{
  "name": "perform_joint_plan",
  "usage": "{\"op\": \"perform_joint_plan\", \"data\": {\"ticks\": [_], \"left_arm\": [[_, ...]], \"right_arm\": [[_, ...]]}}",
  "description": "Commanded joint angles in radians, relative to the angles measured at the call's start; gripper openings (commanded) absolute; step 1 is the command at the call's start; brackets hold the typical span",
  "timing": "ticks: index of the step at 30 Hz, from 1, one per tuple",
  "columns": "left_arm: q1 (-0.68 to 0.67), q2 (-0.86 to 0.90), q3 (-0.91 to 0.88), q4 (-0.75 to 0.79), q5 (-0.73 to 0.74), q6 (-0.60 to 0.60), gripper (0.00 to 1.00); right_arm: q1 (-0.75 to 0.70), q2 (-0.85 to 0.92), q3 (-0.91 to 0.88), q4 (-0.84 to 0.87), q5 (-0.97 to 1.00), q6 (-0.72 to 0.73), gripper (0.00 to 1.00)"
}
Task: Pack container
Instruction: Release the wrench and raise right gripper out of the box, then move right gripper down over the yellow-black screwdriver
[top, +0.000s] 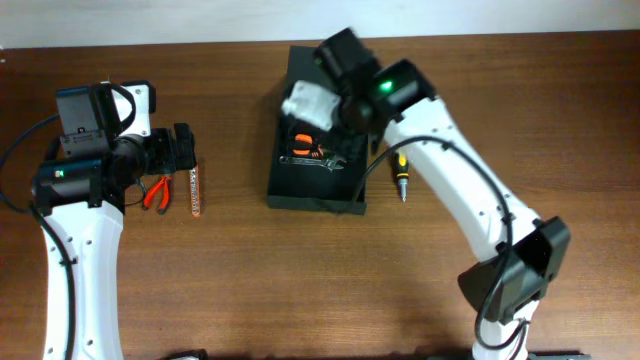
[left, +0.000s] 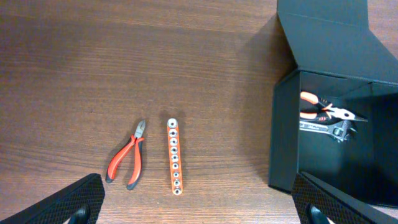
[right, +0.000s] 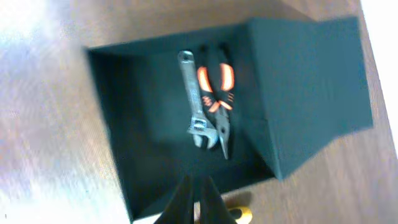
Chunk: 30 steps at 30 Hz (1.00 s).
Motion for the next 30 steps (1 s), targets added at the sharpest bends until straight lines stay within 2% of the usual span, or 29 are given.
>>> {"op": "perform_joint_plan", "data": {"ticks": [1,5,11,15,19,23,26,30], "left_arm": [[0.005,0.005,0.022,0.003,-0.007,0.02,0.99],[0.005,0.004,0.022,0.003,-0.007,0.02,0.99],[0.005,0.004,0.022,0.003,-0.007,0.02,0.99],[0.005,0.004,0.022,0.003,-0.007,0.02,0.99],[0.005,0.004,0.022,0.003,-0.007,0.02,0.99],[0.005,0.005,0.022,0.003,-0.007,0.02,0.99],[0.005,0.004,0.022,0.003,-0.007,0.02,0.99],[0.005,0.004,0.022,0.003,-0.007,0.02,0.99]], "right_arm": [[-0.113,0.016,-0.006,0.02,-0.076,0.256,0.04],[-0.222,0.023,-0.006,-0.002,-0.112,0.443,0.04],[-0.299,0.027,-0.009,-0.036,-0.133,0.447,0.04],[-0.31,0.053,-0.029,-0.038,-0.062,0.557,0.04],[-0.31,0.104,-0.086,-0.031,0.048,0.7,0.1],[-0.31,0.151,-0.135,-0.032,0.052,0.774,0.16],[-0.31,0.157,-0.177,0.004,0.051,0.801,0.23],[-0.31,0.157,-0.209,0.034,0.042,0.8,0.23]]}}
